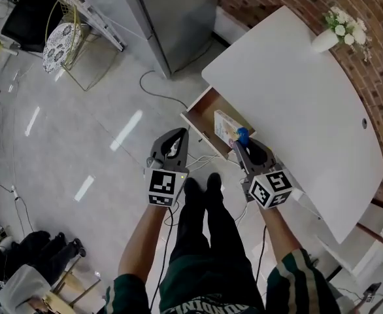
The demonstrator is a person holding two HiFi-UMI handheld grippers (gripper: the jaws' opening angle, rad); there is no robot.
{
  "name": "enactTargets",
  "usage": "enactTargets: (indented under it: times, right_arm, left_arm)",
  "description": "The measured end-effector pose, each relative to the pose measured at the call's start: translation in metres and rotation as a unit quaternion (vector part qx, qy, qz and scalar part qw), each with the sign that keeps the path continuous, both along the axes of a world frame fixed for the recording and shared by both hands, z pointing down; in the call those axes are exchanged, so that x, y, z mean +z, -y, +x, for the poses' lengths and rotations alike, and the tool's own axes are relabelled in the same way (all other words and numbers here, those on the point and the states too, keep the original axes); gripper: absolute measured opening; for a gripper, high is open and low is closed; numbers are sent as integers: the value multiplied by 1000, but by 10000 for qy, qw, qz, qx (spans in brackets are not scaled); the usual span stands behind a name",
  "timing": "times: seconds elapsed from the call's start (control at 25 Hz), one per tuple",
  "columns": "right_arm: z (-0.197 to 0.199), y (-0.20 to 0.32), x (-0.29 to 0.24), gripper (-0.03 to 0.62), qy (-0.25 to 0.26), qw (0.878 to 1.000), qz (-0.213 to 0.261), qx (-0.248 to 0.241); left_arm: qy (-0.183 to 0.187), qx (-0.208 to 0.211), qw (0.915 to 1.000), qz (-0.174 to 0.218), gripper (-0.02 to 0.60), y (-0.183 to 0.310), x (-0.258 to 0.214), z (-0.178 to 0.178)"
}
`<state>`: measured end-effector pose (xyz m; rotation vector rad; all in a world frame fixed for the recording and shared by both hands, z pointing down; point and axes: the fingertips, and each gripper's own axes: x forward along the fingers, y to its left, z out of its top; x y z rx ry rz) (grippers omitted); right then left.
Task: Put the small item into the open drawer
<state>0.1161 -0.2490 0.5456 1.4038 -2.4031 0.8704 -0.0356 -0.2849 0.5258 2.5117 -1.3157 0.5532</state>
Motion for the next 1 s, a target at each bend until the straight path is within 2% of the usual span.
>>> enactTargets:
  times: [0.44,0.72,1.0]
  right_arm:
    - [-7,0,57,110,-219,9994,-199,-170]
    - [-4,6,100,110,-311,9990,-296,-95]
    - [-5,14,144,110,-381,9984,-421,19]
  left_arm:
    - [46,-66,9999,-126,14,-2,42,-7]
    - [83,-52,9999,-95,15,12,65,-13]
    - [29,-72,9997,-235,15,9,96,-12]
